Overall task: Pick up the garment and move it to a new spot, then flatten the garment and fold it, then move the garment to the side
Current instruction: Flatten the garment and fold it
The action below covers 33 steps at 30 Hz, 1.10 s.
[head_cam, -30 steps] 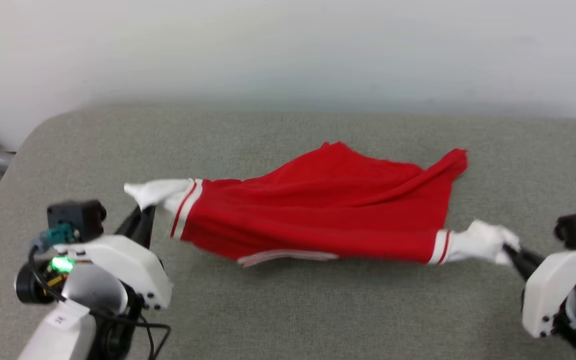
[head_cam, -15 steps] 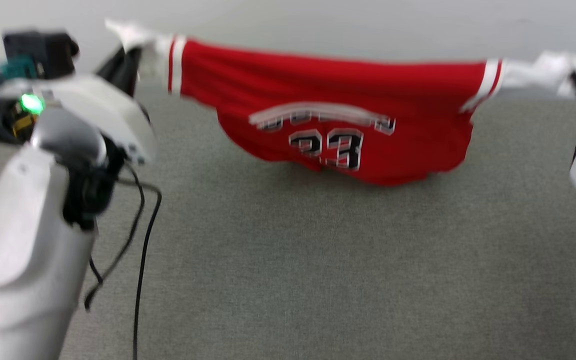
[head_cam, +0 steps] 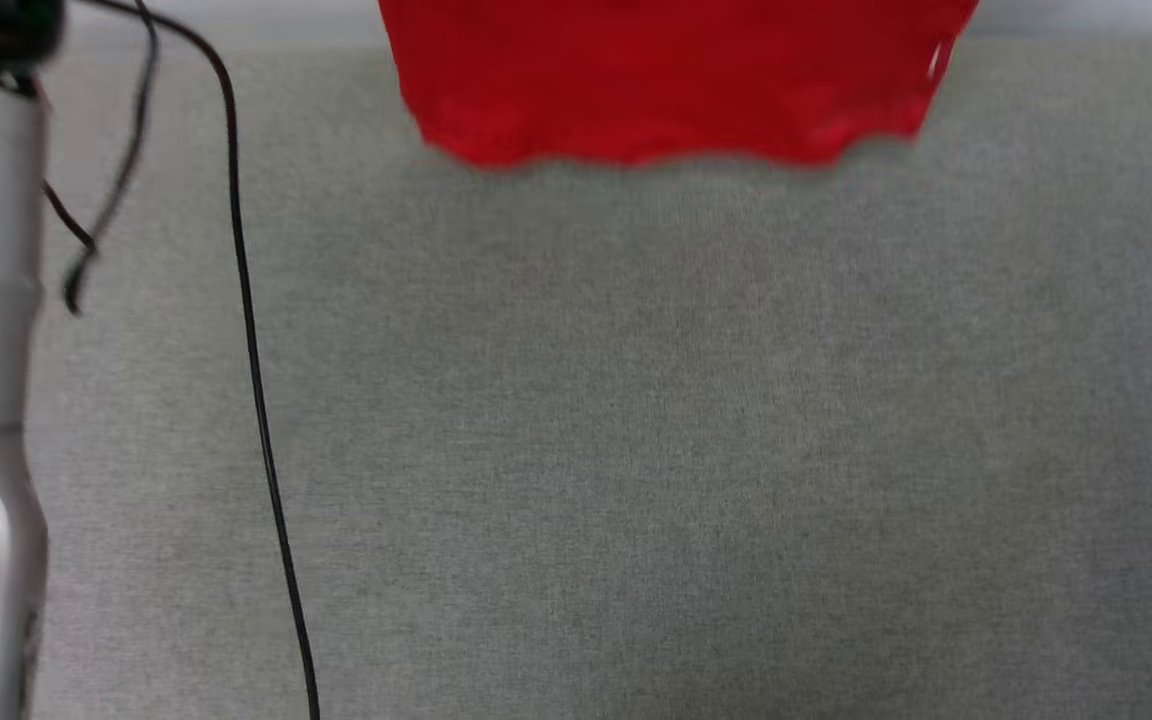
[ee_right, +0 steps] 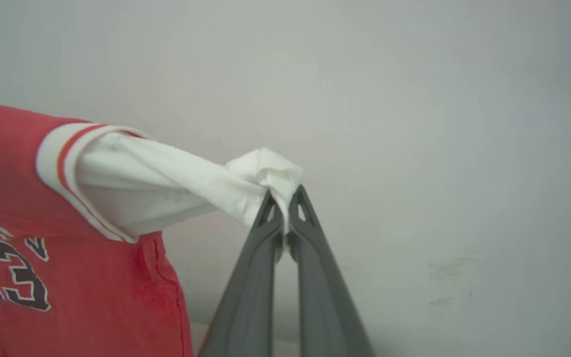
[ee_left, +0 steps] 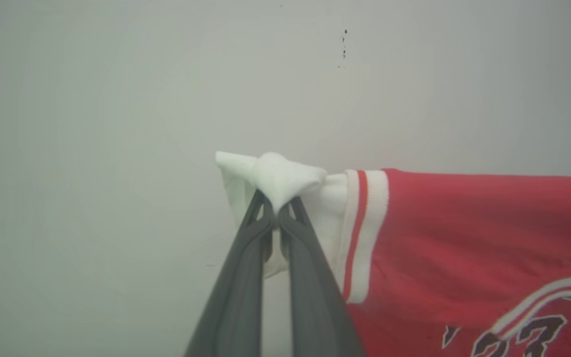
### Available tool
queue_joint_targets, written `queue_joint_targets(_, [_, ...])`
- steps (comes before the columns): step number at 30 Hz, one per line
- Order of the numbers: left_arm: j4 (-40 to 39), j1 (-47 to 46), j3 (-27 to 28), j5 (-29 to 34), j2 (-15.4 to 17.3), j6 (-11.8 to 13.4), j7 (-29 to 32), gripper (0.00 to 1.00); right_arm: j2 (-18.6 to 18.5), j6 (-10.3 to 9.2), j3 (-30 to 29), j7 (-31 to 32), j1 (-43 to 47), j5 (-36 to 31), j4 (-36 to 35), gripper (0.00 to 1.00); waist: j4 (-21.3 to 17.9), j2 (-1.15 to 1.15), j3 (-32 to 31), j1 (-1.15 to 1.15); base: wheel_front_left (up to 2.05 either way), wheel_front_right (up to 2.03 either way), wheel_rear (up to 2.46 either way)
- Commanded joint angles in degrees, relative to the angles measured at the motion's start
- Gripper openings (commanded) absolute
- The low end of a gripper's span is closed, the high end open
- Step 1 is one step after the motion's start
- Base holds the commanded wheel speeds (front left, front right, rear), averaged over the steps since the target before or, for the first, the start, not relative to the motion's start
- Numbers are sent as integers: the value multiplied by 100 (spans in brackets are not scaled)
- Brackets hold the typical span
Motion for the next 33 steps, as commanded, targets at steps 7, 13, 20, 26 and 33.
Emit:
queue_joint_targets(7, [728,-1147,136,119,143,-109,-703,0,-11,-11,294,-542,-1419,-139,985,0,-225,0,759,-2,0,0,0])
queue_joint_targets(13, [1345,-1353,93,100,70,-217,-993,0,177,-11,547,-863,-1868,-151,1760,0,-223,0,1099,-2,0,0,0])
queue_joint_targets(20, [2259,-1034,86,-83,-146,-419,-1340,0,554,-10,783,-1225,-1834,34,2800,0,-180,0,1307,-2,0,0,0])
queue_joint_targets(26, [3041,-592,112,-371,-465,-596,-1507,0,759,-9,906,-1386,-1482,329,3686,0,-116,0,1325,-2,0,0,0])
queue_joint_targets(33, [3511,311,247,-872,-760,-724,-1649,0,720,-9,1117,-1480,-449,916,4151,0,6,0,964,-2,0,0,0])
